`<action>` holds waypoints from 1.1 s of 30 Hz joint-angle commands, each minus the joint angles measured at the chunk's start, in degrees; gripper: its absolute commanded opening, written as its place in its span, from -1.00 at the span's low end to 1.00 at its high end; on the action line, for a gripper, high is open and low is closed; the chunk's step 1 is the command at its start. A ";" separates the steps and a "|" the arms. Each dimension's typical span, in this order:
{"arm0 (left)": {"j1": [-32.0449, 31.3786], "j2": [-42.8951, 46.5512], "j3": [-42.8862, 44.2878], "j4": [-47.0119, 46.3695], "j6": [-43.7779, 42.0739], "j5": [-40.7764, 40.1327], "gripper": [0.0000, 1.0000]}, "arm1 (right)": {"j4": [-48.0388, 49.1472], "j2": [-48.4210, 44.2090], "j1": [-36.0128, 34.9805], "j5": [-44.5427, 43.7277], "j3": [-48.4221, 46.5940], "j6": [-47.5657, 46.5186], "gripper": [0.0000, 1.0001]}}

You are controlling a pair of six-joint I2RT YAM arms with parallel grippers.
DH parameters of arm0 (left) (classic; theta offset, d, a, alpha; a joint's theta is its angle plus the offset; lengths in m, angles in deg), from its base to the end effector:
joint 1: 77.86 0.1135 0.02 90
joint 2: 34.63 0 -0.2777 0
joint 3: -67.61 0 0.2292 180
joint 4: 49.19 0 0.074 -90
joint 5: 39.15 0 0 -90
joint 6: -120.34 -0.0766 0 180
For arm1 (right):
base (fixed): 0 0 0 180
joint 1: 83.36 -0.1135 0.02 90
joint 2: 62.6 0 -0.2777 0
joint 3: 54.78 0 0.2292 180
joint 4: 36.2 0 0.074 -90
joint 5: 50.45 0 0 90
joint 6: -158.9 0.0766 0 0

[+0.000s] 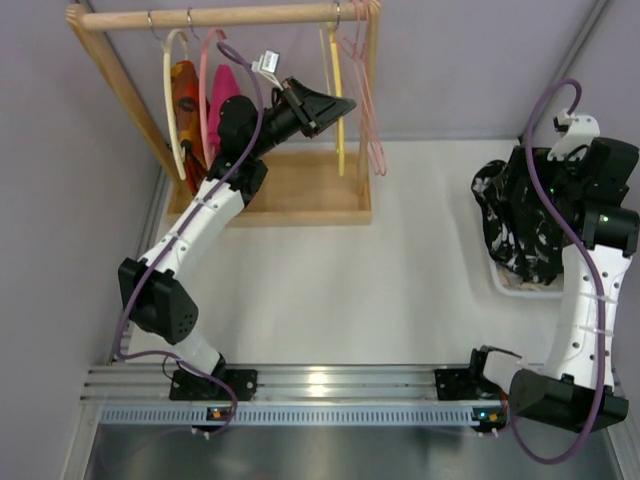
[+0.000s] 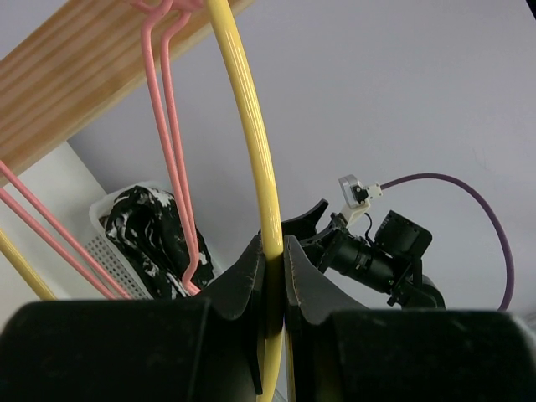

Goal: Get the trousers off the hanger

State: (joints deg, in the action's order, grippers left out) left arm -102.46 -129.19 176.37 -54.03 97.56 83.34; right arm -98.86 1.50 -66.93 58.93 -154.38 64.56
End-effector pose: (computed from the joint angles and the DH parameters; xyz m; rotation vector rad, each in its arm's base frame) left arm 0.3423 -0.2020 0.4918 0.0243 1.5037 -1.6850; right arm 0.2138 -0.0366 0.4296 0.0032 2.0179 0.1161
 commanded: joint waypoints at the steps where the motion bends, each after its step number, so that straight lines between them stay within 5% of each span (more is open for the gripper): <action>1: -0.10 0.43 -0.33 -3.19 -0.42 -0.23 -1.00 | 0.64 -1.25 0.80 0.84 -0.30 0.73 0.99; 21: 0.52 -4.40 4.60 0.06 -1.57 -1.38 -0.98 | 0.55 -2.84 0.80 1.10 -0.30 0.47 0.99; 25: 0.52 -2.12 0.73 0.06 -1.83 -1.73 -0.64 | 0.81 -2.84 0.71 1.36 -0.57 0.65 0.99; 29: 0.60 0.96 -2.17 0.58 -3.32 -2.43 -0.07 | 0.90 -2.66 0.80 1.98 -0.74 1.09 0.99; 33: 0.60 4.56 -5.06 4.27 -7.10 -4.18 0.24 | 0.99 -3.10 0.80 2.24 -0.66 1.44 0.99</action>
State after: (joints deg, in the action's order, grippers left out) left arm -102.15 -130.20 172.74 -50.62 94.17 80.87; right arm -98.95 -0.08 -66.93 59.91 -154.35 65.13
